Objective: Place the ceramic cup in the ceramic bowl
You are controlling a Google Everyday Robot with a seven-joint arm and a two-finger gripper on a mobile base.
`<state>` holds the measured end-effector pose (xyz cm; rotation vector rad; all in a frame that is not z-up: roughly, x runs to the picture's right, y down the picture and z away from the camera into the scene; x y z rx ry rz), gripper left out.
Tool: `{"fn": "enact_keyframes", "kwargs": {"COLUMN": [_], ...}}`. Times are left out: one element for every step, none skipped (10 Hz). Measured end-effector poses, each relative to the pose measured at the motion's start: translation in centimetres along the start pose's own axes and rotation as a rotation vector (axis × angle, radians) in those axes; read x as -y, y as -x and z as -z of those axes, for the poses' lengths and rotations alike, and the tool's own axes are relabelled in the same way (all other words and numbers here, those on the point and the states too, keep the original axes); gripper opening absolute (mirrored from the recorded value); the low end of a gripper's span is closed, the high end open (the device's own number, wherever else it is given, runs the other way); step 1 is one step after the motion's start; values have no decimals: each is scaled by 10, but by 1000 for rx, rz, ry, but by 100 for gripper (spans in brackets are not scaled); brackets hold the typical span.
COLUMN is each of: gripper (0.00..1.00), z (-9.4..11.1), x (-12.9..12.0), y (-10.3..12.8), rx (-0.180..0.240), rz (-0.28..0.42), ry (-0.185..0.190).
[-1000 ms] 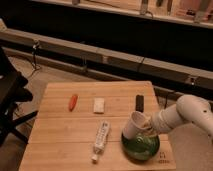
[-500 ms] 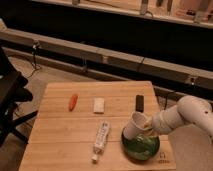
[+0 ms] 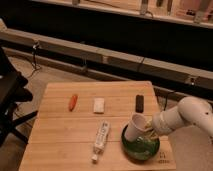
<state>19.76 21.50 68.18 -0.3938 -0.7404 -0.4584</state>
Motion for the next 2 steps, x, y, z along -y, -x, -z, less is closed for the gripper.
{"fn": "enact_keyframes", "kwargs": {"gripper": [49, 60], "z": [0, 0], "x": [-1, -2], "y": [0, -1], "rx": [1, 2], "rz": [-2, -4], "ry": [-1, -2]}}
